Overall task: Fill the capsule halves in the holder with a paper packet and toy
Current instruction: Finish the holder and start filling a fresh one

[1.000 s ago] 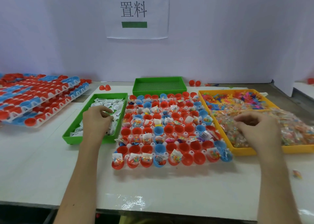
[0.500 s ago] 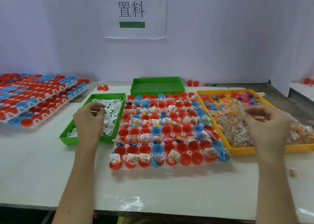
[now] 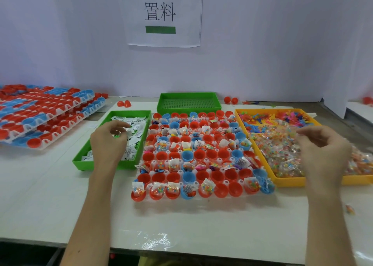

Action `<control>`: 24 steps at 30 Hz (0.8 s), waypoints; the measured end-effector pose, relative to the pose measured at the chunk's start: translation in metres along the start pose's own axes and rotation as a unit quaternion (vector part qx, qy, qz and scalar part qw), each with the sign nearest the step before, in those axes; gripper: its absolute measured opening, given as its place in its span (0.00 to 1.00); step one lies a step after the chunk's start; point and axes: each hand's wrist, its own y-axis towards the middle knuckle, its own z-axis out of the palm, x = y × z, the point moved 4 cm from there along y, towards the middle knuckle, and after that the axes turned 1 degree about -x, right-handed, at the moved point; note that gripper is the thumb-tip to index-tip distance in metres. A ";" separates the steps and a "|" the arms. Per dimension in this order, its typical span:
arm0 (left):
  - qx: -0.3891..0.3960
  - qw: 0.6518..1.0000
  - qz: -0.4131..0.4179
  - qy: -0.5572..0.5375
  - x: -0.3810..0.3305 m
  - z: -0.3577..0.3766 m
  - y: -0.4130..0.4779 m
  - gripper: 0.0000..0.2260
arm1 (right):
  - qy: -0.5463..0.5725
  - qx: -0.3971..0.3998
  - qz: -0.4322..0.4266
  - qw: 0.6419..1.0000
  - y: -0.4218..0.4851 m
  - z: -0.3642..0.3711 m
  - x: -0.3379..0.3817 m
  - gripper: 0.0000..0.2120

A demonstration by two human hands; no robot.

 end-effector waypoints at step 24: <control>0.131 0.924 0.041 -0.356 -0.152 -0.018 -0.101 0.09 | 0.257 0.310 -0.091 0.911 -0.063 0.034 0.130 0.09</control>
